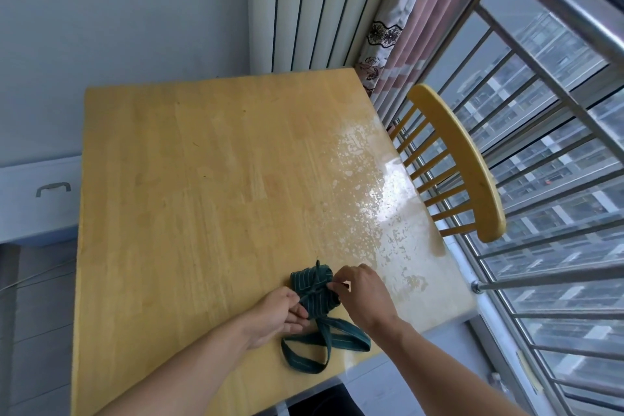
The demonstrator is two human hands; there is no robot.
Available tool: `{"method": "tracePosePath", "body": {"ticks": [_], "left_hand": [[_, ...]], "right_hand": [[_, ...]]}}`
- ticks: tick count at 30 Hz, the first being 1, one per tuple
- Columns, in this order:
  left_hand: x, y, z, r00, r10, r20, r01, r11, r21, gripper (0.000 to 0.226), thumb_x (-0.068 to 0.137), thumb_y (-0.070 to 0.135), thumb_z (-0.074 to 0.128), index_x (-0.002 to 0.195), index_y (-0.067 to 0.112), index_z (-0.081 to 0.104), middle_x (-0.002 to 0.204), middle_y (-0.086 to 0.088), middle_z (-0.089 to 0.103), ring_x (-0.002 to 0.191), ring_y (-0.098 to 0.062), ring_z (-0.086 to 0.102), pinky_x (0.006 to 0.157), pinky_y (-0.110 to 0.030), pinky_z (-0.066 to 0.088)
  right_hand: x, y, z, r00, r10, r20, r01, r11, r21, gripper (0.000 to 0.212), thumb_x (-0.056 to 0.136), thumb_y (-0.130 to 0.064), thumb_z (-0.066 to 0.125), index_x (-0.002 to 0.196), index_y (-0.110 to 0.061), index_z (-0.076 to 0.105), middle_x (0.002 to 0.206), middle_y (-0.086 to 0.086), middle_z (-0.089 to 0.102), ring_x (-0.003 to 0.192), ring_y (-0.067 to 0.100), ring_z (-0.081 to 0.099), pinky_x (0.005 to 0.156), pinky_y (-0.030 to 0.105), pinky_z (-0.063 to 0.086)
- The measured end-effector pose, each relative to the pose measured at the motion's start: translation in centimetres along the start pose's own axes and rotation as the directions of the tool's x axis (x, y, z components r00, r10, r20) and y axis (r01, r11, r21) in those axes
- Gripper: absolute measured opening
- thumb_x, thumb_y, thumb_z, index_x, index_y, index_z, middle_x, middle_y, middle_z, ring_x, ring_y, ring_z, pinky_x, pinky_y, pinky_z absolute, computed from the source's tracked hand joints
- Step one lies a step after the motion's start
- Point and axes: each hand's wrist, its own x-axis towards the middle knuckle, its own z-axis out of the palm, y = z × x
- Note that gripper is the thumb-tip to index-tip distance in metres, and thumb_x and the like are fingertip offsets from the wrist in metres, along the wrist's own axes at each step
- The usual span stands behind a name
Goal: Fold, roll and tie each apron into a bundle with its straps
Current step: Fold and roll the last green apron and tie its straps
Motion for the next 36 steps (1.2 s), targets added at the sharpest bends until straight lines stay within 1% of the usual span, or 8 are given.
{"method": "tracePosePath", "body": {"ticks": [3, 9, 12, 16, 19, 24, 29, 36], "left_hand": [[0.1, 0.1, 0.2, 0.999, 0.011, -0.049, -0.012, 1.0, -0.017, 0.02, 0.109, 0.017, 0.04, 0.11, 0.007, 0.057, 0.1, -0.014, 0.069, 0.092, -0.024, 0.069, 0.076, -0.032, 0.055], [0.3, 0.6, 0.6, 0.988, 0.135, -0.072, -0.11, 0.954, 0.281, 0.023, 0.109, 0.03, 0.044, 0.097, 0.015, 0.056, 0.098, -0.005, 0.073, 0.088, -0.016, 0.07, 0.075, -0.027, 0.056], [0.5, 0.7, 0.0, 0.976, 0.215, -0.025, -0.178, 0.864, 0.471, 0.027, 0.108, 0.035, 0.04, 0.092, 0.019, 0.054, 0.095, 0.003, 0.074, 0.088, -0.015, 0.065, 0.083, -0.031, 0.051], [1.1, 0.4, -1.0, 0.97, 0.241, -0.02, -0.192, 0.819, 0.541, 0.027, 0.107, 0.034, 0.041, 0.087, 0.021, 0.053, 0.09, 0.003, 0.074, 0.079, -0.01, 0.059, 0.076, -0.03, 0.047], [1.4, 0.1, -1.3, 0.968, 0.248, -0.034, -0.19, 0.818, 0.542, 0.025, 0.107, 0.032, 0.045, 0.087, 0.021, 0.055, 0.088, 0.002, 0.074, 0.087, -0.016, 0.066, 0.084, -0.035, 0.052], [0.9, 0.0, -0.3, 0.945, 0.303, -0.123, -0.209, 0.848, 0.487, 0.025, 0.106, 0.033, 0.048, 0.088, 0.016, 0.055, 0.084, -0.001, 0.073, 0.08, -0.014, 0.068, 0.073, -0.03, 0.051], [0.6, -0.3, 0.1, 0.952, 0.302, -0.043, -0.246, 0.844, 0.477, 0.028, 0.109, 0.034, 0.038, 0.092, 0.017, 0.053, 0.094, 0.003, 0.07, 0.094, -0.014, 0.062, 0.088, -0.033, 0.048], [1.4, -0.9, -0.2, 0.964, 0.265, 0.026, -0.249, 0.863, 0.44, 0.028, 0.11, 0.029, 0.037, 0.099, 0.014, 0.058, 0.106, 0.007, 0.071, 0.11, -0.009, 0.061, 0.101, -0.032, 0.045]], "right_hand": [[-0.4, -0.8, 0.4, 1.0, -0.024, -0.019, 0.024, 0.999, 0.022, 0.019, 0.103, -0.032, 0.055, 0.105, -0.022, 0.071, 0.102, -0.009, 0.069, 0.099, 0.01, 0.054, 0.08, 0.024, 0.043], [0.4, -0.5, -0.1, 0.998, 0.069, 0.008, -0.069, 0.998, -0.011, 0.023, 0.102, -0.042, 0.055, 0.102, -0.022, 0.068, 0.103, -0.005, 0.066, 0.095, 0.013, 0.054, 0.072, 0.027, 0.043], [0.8, 0.2, -0.5, 0.998, 0.022, 0.051, -0.011, 0.978, -0.207, 0.029, 0.105, -0.046, 0.047, 0.099, -0.023, 0.062, 0.096, -0.006, 0.066, 0.091, 0.018, 0.057, 0.071, 0.035, 0.049], [1.1, 0.1, -0.4, 0.989, -0.104, 0.109, 0.14, 0.906, -0.4, 0.034, 0.108, -0.048, 0.034, 0.097, -0.023, 0.055, 0.093, -0.005, 0.067, 0.089, 0.021, 0.059, 0.076, 0.036, 0.047], [1.5, -0.7, -0.5, 0.982, -0.124, 0.139, 0.151, 0.969, -0.198, 0.029, 0.107, -0.043, 0.039, 0.093, -0.021, 0.051, 0.094, -0.004, 0.063, 0.091, 0.02, 0.054, 0.072, 0.034, 0.043], [1.3, -2.3, 0.3, 0.987, 0.13, 0.094, -0.146, 0.97, 0.194, 0.031, 0.107, -0.04, 0.043, 0.09, -0.016, 0.054, 0.081, 0.0, 0.062, 0.073, 0.019, 0.055, 0.061, 0.033, 0.041], [2.3, -1.0, 2.0, 0.868, 0.473, 0.154, -0.482, 0.723, 0.495, 0.028, 0.105, -0.035, 0.05, 0.093, -0.011, 0.059, 0.091, 0.006, 0.071, 0.084, 0.025, 0.066, 0.074, 0.042, 0.054], [3.1, 0.3, 4.1, 0.735, 0.626, 0.258, -0.602, 0.428, 0.674, 0.022, 0.107, -0.023, 0.049, 0.1, -0.005, 0.059, 0.097, 0.003, 0.074, 0.086, 0.012, 0.069, 0.086, 0.044, 0.061]]}}
